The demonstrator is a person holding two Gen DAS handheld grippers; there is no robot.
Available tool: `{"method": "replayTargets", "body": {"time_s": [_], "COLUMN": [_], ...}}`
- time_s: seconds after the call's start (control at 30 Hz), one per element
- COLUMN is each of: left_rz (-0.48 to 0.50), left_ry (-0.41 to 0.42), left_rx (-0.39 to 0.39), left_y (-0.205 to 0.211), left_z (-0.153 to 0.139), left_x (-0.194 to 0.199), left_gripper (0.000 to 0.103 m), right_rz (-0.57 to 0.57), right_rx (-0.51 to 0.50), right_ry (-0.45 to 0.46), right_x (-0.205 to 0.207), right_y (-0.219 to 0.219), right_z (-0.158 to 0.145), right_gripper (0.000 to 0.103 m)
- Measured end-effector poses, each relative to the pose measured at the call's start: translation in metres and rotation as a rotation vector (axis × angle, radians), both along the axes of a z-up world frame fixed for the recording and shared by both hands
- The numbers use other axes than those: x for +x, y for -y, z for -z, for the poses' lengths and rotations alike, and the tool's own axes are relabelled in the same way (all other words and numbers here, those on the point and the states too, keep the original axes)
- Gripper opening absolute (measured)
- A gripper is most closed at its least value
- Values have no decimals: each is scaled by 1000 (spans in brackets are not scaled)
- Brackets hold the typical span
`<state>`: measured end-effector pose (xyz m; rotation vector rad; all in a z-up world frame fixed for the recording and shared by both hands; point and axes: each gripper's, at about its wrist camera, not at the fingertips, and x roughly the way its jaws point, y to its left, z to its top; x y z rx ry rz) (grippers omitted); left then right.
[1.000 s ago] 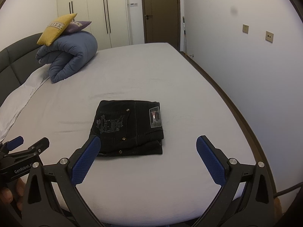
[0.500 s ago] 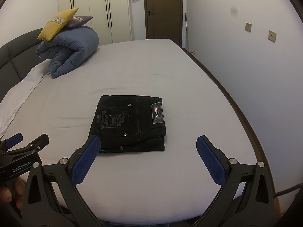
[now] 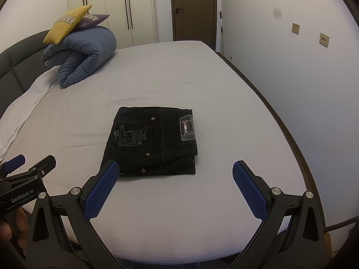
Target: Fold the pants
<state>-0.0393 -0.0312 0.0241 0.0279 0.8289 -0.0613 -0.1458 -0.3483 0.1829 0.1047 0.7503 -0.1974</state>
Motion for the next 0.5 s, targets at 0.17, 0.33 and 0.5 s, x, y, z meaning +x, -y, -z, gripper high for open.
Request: {"method": "replayTargets", "body": {"time_s": [0.17, 0.33, 0.5], "left_rz": [1, 1, 2], "left_ry": [-1, 0, -4], "left_rx": [-2, -3, -1], "left_y": [1, 2, 2], "left_z": [0, 1, 1], "left_x": [0, 0, -1], "left_gripper": [103, 103, 103], "right_rz": [0, 1, -3], "right_rx": [1, 3, 3], "right_ry": [-4, -7, -13], "right_x": [0, 1, 2], "right_y": [-1, -1, -4], "right_z": [2, 5, 10], "right_gripper": [103, 103, 103]}}
